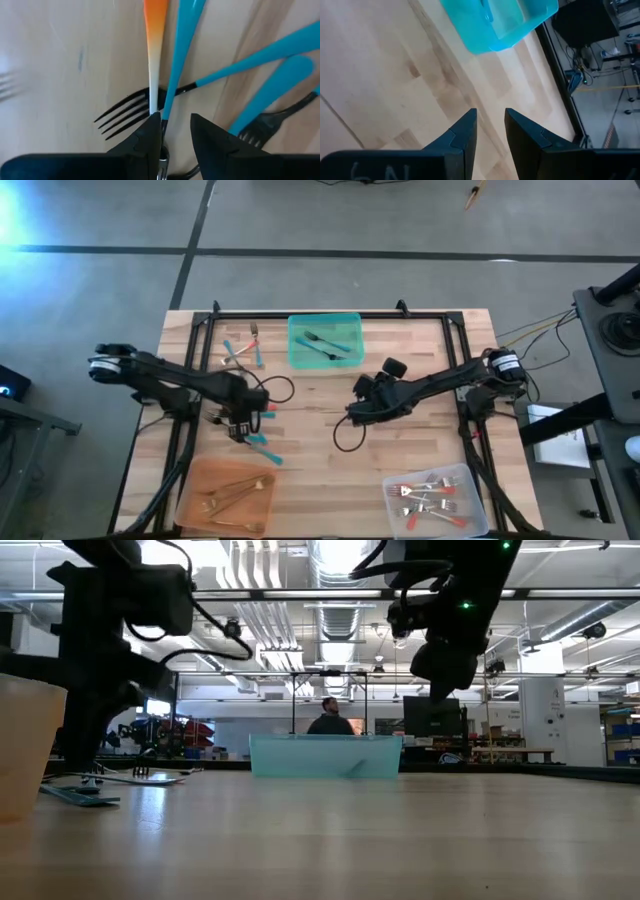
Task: Sort silverware by color (type)
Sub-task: Put the blue fork into the blue bin
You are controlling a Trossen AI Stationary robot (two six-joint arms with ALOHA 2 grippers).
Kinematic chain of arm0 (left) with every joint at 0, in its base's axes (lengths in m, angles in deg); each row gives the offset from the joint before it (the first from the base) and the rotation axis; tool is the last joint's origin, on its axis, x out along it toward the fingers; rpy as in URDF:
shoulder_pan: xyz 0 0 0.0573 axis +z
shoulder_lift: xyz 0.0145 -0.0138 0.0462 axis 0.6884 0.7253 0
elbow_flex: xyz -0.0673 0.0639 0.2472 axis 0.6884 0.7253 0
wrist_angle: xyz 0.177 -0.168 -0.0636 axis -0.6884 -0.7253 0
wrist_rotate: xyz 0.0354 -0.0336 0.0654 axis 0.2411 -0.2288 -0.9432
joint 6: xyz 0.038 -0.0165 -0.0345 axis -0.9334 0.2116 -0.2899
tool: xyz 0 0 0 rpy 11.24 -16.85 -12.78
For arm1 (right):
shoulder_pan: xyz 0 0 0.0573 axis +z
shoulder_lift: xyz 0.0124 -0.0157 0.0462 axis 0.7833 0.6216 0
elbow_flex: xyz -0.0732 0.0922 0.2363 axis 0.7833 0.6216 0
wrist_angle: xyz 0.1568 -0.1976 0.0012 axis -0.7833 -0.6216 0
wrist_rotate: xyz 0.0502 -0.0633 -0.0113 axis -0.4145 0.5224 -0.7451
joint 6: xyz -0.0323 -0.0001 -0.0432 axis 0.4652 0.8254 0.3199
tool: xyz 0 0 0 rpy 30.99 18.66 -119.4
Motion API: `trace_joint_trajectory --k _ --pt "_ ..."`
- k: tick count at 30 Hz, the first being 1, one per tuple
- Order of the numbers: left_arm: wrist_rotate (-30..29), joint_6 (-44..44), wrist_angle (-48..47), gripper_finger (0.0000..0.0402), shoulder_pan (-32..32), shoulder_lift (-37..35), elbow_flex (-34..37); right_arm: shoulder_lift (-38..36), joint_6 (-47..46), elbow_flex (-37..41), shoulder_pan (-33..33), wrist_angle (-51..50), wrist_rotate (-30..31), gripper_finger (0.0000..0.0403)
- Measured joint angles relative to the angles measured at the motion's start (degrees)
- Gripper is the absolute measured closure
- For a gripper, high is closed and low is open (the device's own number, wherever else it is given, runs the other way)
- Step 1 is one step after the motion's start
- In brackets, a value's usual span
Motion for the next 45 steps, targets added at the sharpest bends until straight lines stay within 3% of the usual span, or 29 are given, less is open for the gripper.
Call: trace_joint_trajectory --k 9,33,36,41,45 --pt "-0.2 -0.2 0.1 0.0313 0.0 5.2 -0.1 0.0 4.0 0.1 -0.3 2.4 0.0 0.0312" --pt "3.4 -2.1 6.6 0.0314 0.0 6.6 0.7 0.0 7.2 0.1 -1.0 5.6 0.0 0.0312" --pt "3.2 -2.0 6.5 0.033 0.1 6.6 0.6 0.0 7.2 0.1 -1.0 5.7 0.0 0.0312" --pt "3.3 -1.7 5.8 0.039 0.1 6.5 0.0 0.0 7.2 0.0 -1.0 5.7 -0.1 0.0312" --pt "4.0 -1.8 4.7 0.0393 0.1 6.7 -1.0 0.0 7.7 -0.4 -1.0 5.6 -0.1 0.0312"
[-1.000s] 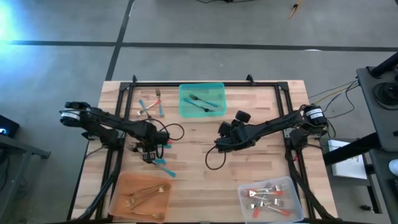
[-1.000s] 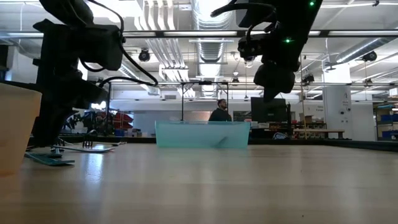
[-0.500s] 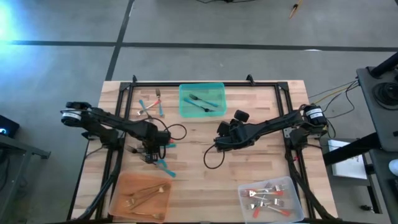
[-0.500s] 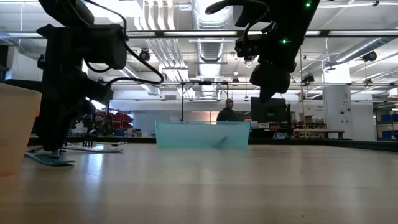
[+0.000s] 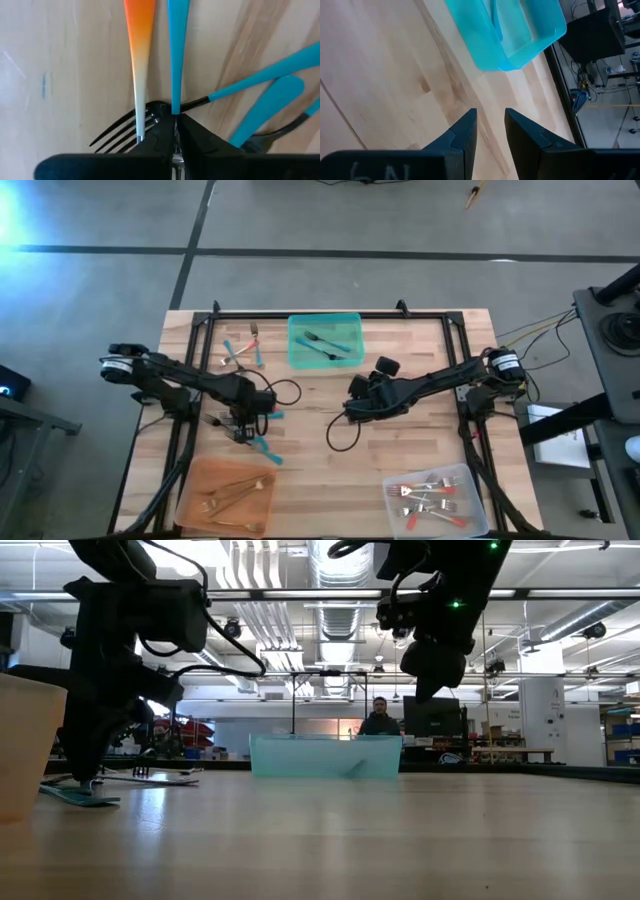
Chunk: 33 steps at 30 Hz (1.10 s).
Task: Sort silverware by color (type)
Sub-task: Put the blue fork into the blue bin
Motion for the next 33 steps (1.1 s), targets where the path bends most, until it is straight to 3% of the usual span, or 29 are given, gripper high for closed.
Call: trace_joint_trajectory --k 9,17,25,33 --pt "0.3 -1.7 -8.6 0.0401 0.0 -2.5 -5.2 0.0 4.3 -2.3 -0.9 0.1 0.0 0.0312" --pt "-0.1 -4.0 -8.5 0.0401 0.0 -7.8 -10.5 -0.3 7.3 -2.9 -2.9 -3.4 0.0 0.0312" --pt "-0.8 -11.9 1.5 0.0401 0.0 -15.7 -11.6 -3.2 5.7 -2.4 -3.4 -5.9 -0.1 0.0312" --pt "-9.8 -21.1 8.9 0.0401 0.9 -20.9 -11.0 -8.5 6.8 2.2 -6.4 1.5 0.0 0.0312"
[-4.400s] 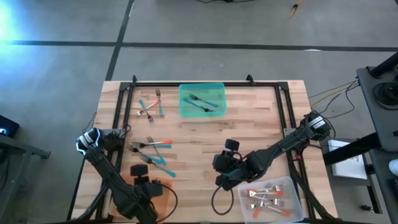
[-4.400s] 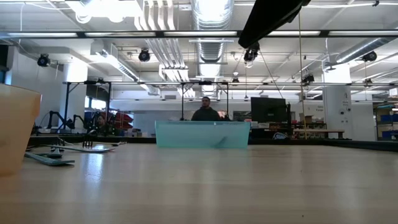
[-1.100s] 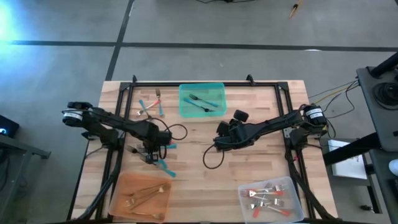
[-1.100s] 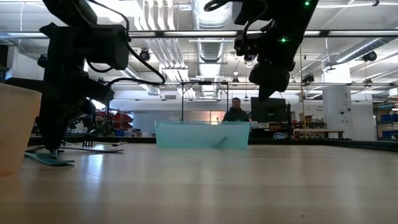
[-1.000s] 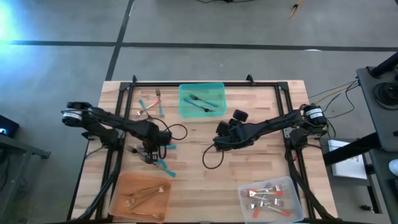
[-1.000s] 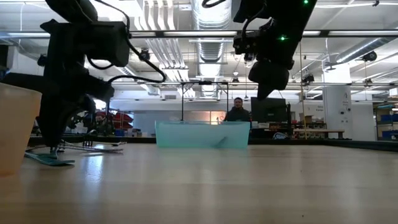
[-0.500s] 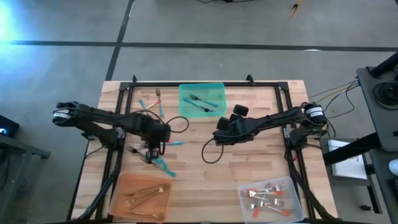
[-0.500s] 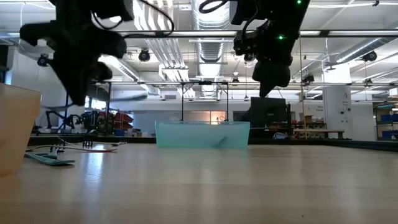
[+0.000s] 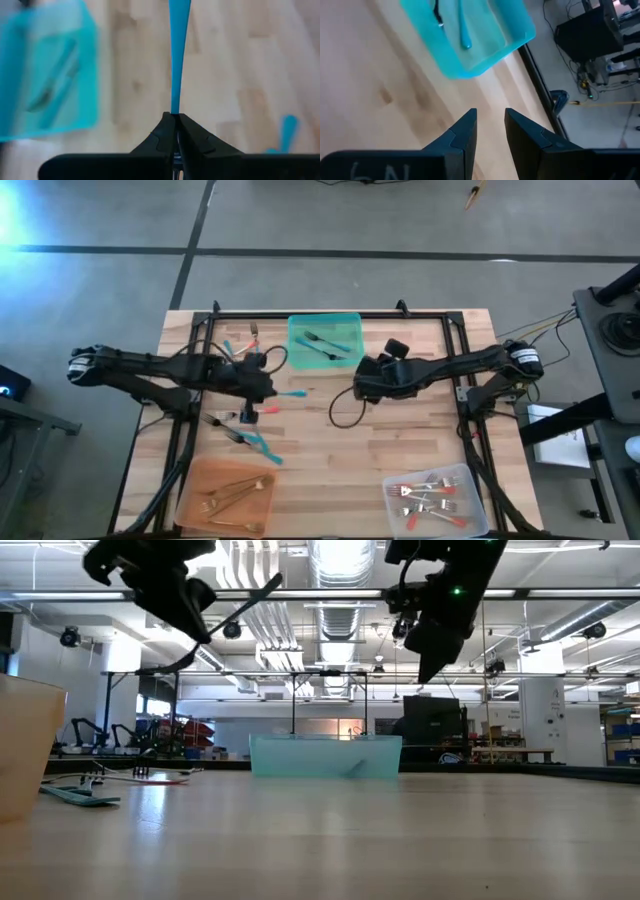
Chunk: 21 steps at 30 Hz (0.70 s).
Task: Sort silverware by color (type)
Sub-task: Put the blue fork into the blue bin
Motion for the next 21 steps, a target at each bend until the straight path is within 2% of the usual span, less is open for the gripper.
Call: trace_joint_trajectory --k 5,8,12,16,21 --pt "-2.2 -7.5 8.7 0.0402 5.1 -0.1 0.7 -3.5 4.5 6.9 -4.5 11.7 -0.3 0.0312" --pt "-0.9 -11.3 14.6 0.0402 10.7 1.4 0.7 -5.8 6.8 10.9 -7.4 18.7 -3.9 0.0312" --pt "10.2 -12.5 22.7 0.0402 20.1 4.3 0.6 -8.7 8.5 14.9 -10.0 24.8 -10.0 0.0312" --pt "21.8 -12.3 33.6 0.0401 28.9 9.5 0.6 -11.1 9.7 17.4 -10.6 29.1 -11.0 0.0312" --pt "24.6 -10.4 43.3 0.0401 35.0 18.0 0.3 -12.4 10.7 18.1 -10.6 29.7 -11.0 0.0312"
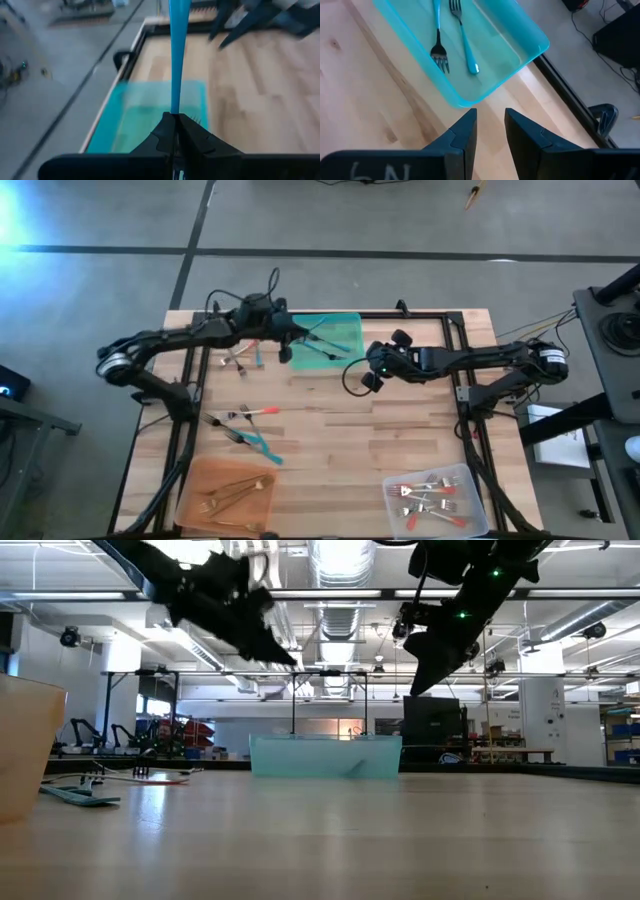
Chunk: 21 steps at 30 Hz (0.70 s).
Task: Sort silverware by color (type)
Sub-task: Put the blue fork into the blue bin
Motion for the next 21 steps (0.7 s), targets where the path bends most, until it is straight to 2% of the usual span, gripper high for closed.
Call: trace_joint_trajectory --k 4,8,16,21 --pt "0.0 0.2 -3.1 0.0401 1.7 6.8 -3.4 -0.3 1.3 0.1 0.0 0.0 0.0 0.0312" --pt "0.2 0.2 -8.8 0.0401 1.7 13.7 -9.9 0.1 2.4 0.1 0.0 0.4 0.0 0.0312" --pt "0.0 -2.9 -33.0 0.0401 1.8 26.4 -27.1 -0.1 2.5 0.2 0.0 0.2 0.0 0.0312" --pt "-0.4 -3.2 -35.6 0.0401 1.7 30.1 -32.1 0.0 3.5 0.3 0.0 0.1 0.0 0.0312"
